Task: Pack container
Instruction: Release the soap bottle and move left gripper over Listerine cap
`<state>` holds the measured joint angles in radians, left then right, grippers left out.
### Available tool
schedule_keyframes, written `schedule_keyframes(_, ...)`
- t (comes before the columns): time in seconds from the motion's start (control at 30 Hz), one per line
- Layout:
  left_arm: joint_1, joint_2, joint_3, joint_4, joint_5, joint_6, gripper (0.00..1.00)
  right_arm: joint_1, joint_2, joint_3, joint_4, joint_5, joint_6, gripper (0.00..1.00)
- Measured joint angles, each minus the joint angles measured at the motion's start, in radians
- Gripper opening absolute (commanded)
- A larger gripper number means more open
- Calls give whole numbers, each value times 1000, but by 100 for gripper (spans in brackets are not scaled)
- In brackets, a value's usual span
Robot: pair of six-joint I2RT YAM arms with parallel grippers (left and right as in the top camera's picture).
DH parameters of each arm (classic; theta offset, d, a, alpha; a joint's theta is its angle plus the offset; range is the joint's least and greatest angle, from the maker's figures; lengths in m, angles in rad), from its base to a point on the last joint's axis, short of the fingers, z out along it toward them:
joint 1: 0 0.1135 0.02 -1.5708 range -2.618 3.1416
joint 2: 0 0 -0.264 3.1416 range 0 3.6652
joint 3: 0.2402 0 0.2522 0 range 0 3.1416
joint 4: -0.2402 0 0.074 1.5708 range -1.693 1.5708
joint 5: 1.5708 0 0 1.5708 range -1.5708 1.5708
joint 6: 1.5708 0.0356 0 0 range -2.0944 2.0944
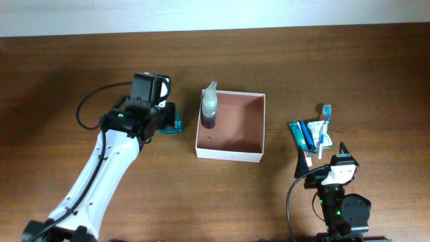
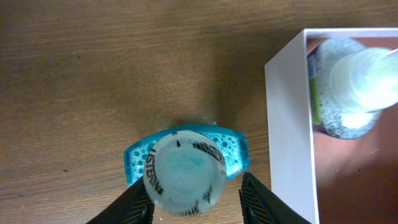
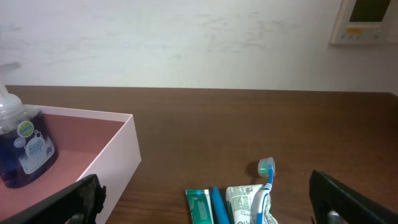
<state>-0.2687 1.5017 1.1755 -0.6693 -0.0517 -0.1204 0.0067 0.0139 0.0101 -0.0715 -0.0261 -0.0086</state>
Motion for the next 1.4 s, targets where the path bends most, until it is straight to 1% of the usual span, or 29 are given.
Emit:
schedule_keyframes(0.2,0,10,0,49,0,0,43,0,0,0,0,0,0,98)
schedule_keyframes(0.27,0,10,0,54,0,0,48,0,0,0,0,0,0,98)
schedule_keyframes(0.43,0,10,0,61,0,0,51,0,0,0,0,0,0,98)
schedule_keyframes(0.53,0,10,0,72,0,-1,56,0,0,0,0,0,-1,98)
schedule_keyframes(0.87,0,10,0,96,-3,0,56,0,0,0,0,0,-1,98)
schedule_keyframes(0.97,0,10,0,97,-16,0,55,0,0,0,0,0,0,98)
schedule_keyframes(1.03,0,10,0,97,-21,0,47,0,0,0,0,0,0,98)
schedule_keyframes(1.1,0,10,0,98,-27,2,43,0,0,0,0,0,0,98)
schedule_keyframes(1.3,0,13,0,106,-32,0,43,0,0,0,0,0,0,98)
schedule_keyframes(1.4,0,13,0,107,-34,0,41,0,0,0,0,0,0,98)
